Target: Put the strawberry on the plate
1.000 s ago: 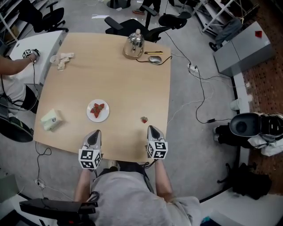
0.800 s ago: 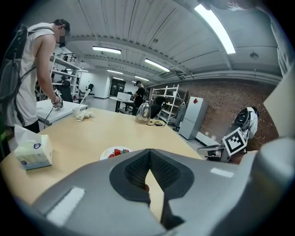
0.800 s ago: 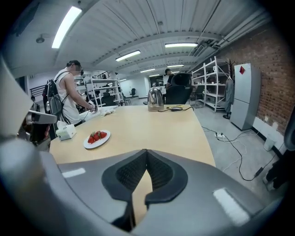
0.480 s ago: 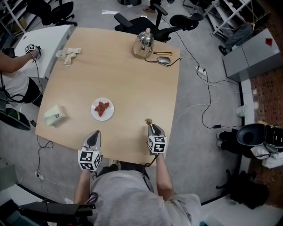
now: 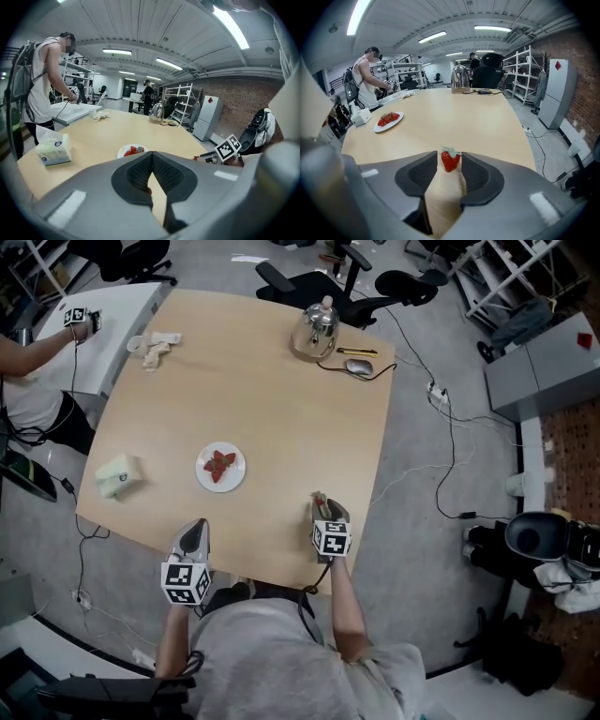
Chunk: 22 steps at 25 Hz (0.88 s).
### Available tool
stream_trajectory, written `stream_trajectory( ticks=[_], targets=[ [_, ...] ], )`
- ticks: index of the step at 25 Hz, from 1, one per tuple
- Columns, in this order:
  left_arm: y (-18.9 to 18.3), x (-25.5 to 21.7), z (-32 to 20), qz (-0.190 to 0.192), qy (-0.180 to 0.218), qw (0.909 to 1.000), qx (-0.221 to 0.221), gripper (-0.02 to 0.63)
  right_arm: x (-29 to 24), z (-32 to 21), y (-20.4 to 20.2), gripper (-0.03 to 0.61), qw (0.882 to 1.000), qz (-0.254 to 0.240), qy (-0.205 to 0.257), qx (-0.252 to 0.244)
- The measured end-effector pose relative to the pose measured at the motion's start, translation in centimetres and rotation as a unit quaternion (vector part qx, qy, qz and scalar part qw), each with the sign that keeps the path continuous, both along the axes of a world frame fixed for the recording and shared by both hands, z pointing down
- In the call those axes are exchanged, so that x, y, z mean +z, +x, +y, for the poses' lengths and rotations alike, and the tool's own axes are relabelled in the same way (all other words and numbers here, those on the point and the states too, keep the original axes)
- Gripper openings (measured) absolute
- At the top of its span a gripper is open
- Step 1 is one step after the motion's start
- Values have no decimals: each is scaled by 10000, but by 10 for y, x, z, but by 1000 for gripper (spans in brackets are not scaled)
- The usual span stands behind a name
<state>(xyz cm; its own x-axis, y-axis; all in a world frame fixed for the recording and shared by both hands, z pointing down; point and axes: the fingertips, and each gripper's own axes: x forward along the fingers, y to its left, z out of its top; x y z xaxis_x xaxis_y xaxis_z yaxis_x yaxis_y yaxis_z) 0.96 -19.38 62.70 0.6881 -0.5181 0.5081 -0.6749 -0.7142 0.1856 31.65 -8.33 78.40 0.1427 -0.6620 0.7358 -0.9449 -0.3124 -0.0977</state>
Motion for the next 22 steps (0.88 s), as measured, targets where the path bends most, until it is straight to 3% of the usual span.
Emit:
stream_trajectory(
  ticks=[22],
  targets=[
    [-8,-2,1,-14,20,9999,-161,18,11,-7,6,144,9997,144,-214,-22]
  ],
)
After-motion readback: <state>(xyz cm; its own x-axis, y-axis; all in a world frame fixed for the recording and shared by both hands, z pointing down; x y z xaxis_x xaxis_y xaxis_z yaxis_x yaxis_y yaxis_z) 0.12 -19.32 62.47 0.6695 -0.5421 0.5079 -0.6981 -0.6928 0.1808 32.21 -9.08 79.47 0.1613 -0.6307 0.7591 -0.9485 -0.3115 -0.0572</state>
